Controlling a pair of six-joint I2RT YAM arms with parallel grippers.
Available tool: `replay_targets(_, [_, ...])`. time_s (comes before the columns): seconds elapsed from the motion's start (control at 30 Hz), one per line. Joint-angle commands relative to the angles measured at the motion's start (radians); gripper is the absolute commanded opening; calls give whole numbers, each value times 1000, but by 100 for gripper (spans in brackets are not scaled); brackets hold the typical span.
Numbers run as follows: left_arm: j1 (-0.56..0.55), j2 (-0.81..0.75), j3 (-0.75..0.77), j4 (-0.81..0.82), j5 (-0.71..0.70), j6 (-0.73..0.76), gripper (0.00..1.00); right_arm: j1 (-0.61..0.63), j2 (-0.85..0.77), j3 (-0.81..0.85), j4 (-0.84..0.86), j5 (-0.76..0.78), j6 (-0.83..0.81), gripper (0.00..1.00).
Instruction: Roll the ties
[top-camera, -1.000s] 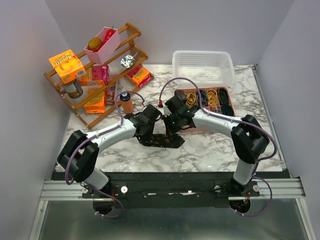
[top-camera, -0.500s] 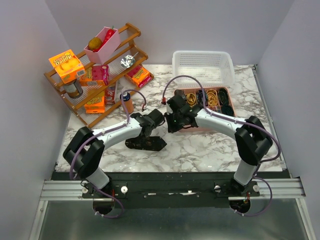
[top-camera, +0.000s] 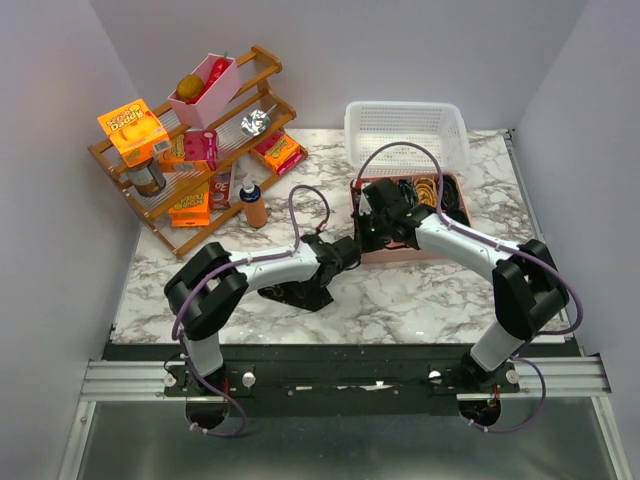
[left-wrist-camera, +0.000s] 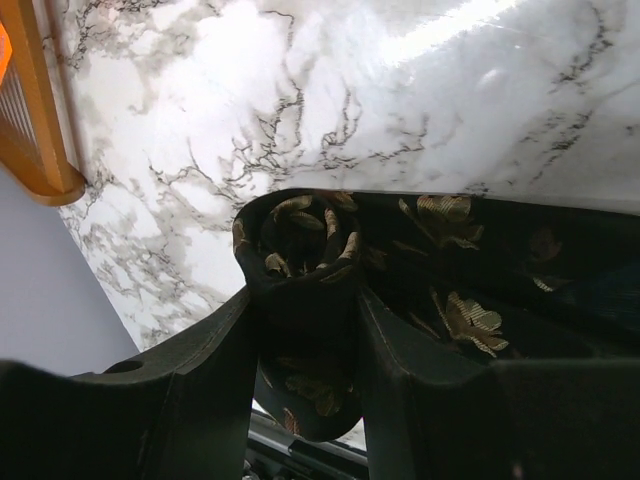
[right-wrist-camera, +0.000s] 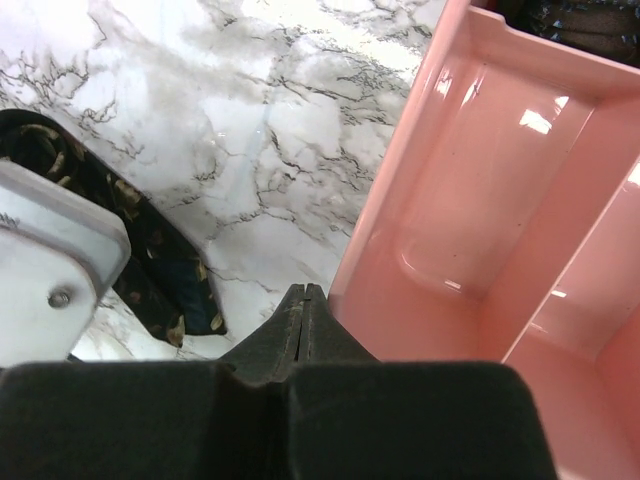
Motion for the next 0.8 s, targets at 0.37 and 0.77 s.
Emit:
replay_targets(0.37, [-21,-114,-100,262,304,-38,63,-10,6,-18,23,-29,10,1])
replay_targets(0.77, [5,-243,-94,272,229,-72,76,-10,-6,8,21,-45,-25,1])
